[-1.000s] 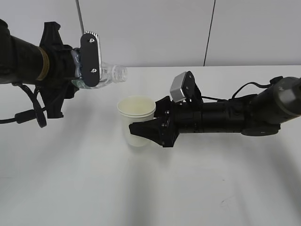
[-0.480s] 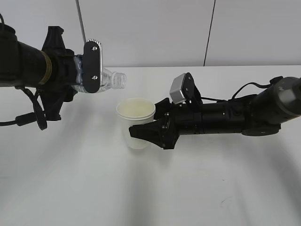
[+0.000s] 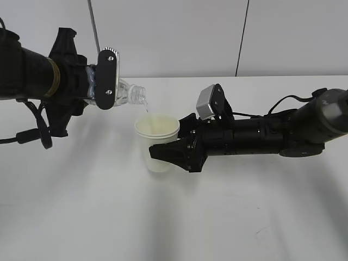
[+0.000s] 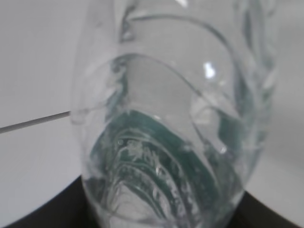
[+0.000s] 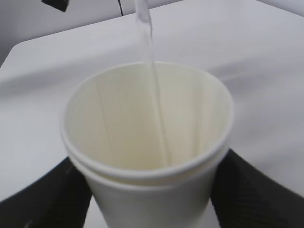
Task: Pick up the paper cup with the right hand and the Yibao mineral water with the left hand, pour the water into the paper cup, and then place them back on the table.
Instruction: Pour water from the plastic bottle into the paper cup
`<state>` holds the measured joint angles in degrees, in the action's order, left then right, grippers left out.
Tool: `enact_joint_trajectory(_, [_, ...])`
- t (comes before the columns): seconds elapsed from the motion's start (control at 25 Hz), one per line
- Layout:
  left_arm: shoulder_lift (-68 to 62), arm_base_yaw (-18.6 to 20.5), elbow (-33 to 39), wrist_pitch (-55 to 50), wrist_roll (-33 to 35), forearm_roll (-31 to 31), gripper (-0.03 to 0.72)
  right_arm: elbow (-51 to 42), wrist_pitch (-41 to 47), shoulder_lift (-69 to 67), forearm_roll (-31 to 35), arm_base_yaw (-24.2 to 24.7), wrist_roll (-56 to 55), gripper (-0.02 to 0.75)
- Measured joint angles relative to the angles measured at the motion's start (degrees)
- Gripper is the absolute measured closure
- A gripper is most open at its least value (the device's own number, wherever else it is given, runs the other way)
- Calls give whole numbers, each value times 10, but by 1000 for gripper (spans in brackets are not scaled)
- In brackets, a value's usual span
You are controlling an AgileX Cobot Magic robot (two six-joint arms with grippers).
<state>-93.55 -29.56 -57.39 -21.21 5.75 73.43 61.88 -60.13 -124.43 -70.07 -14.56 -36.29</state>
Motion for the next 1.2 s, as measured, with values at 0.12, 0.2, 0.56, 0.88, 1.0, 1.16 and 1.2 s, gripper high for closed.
enact_joint_trajectory(0.12, [0, 0, 0, 0, 0, 6, 328, 0, 0, 0, 0, 0, 0, 188])
enact_joint_trajectory(0.2, [0, 0, 0, 1, 0, 8, 328, 0, 0, 0, 0, 0, 0, 188])
enact_joint_trajectory(0.56, [0, -8, 0, -6, 0, 30, 328, 0, 0, 0, -1, 0, 0, 189])
enact_joint_trajectory(0.88, [-5, -11, 0, -18, 0, 34, 328, 0, 0, 0, -1, 0, 0, 190])
enact_joint_trajectory(1.0, [-5, -11, 0, -19, 0, 35, 328, 0, 0, 0, -4, 0, 0, 190])
enact_joint_trajectory(1.16, [-5, -11, 0, -20, 0, 35, 328, 0, 0, 0, -4, 0, 0, 190])
enact_joint_trajectory(1.2, [-5, -11, 0, -20, 0, 35, 328, 0, 0, 0, -4, 0, -1, 190])
